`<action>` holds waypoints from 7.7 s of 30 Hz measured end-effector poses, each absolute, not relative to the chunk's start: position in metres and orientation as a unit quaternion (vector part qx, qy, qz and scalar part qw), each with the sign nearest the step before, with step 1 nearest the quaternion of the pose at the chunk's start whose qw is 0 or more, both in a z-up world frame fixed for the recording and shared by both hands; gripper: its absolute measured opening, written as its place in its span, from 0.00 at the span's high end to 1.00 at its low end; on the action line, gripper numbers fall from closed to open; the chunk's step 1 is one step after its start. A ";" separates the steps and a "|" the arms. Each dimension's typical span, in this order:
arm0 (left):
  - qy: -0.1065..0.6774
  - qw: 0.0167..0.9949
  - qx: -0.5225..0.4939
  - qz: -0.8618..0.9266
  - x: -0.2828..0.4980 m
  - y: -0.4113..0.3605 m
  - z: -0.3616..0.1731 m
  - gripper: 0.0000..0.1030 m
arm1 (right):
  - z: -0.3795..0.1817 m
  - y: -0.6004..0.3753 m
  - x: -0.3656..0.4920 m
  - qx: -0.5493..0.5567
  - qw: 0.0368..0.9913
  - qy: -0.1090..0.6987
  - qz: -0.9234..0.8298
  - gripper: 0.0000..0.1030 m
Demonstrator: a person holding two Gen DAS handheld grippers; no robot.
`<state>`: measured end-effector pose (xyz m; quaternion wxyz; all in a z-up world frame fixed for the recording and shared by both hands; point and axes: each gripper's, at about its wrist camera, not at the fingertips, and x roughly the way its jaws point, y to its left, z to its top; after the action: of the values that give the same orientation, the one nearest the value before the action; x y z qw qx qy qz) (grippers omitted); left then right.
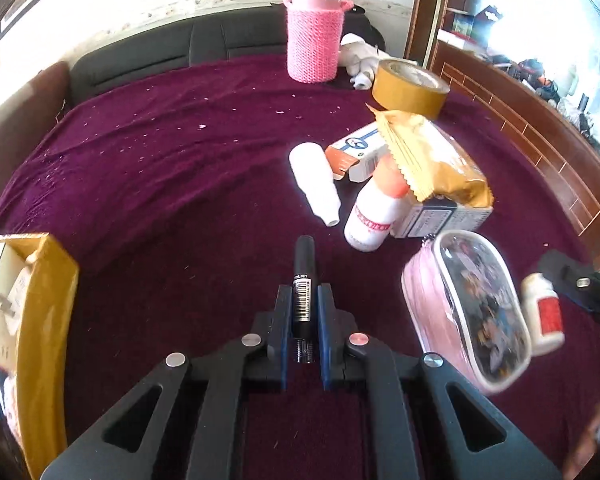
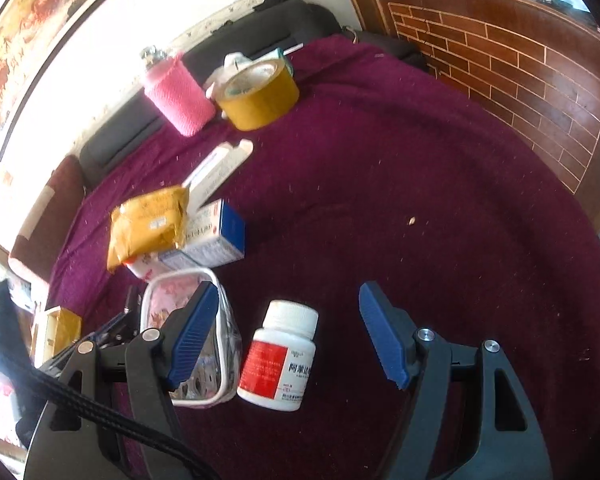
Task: Organize objects
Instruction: 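Grasp the small black lighter with the left tool while the right tool grasps the red-labelled pill bottle, then release the lighter in the tray with the left tool while the right tool sets the pill bottle there, then move both tools back from the tray toward the remaining pile, then grasp the yellow cracker packet with the left tool while the right tool reaches toward the clear pink pouch, then carry the cracker packet into the tray with the left tool while the right tool grasps an orange-capped white bottle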
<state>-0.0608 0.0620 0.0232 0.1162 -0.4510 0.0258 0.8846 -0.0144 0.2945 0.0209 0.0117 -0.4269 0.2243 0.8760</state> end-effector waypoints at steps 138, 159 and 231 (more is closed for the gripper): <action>0.013 -0.175 -0.303 0.937 0.144 -0.163 0.105 0.01 | 0.031 0.042 0.088 -0.360 -0.102 0.011 0.927 0.37; 0.009 -0.106 -0.328 0.939 0.137 -0.145 0.099 0.01 | 0.070 0.173 0.055 -0.367 -0.042 0.102 0.924 0.26; -0.043 0.197 -0.393 0.897 0.088 -0.112 0.082 0.61 | 0.027 0.163 -0.081 -0.513 -0.204 0.294 0.780 0.24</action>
<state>0.0875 -0.1120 0.0824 0.1970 -0.3931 -0.0434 0.8971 -0.0812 0.1625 0.0271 -0.2044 -0.5126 0.2937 0.7805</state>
